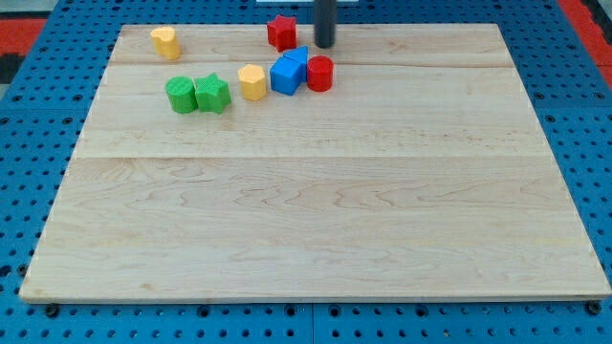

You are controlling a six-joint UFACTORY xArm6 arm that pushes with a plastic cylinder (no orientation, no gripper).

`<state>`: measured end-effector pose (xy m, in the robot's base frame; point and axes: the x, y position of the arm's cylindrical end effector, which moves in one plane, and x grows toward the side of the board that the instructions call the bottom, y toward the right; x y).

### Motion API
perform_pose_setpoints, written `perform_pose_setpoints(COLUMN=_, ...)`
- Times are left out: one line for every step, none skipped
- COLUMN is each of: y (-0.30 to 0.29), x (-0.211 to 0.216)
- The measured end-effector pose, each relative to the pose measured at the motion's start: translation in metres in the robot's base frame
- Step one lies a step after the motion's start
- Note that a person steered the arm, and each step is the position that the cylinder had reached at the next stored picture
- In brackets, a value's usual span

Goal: Separate red circle from the triangle

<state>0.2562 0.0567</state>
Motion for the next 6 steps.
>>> perform_pose_setpoints(y=0.051, x=0.088)
perform_pose_setpoints(y=-0.016, x=0.110)
perform_pose_setpoints(y=-0.070, x=0.082)
perform_pose_setpoints(y=-0.066, x=0.060)
perform_pose_setpoints(y=-0.031, x=0.054)
perform_pose_setpoints(y=0.020, x=0.038)
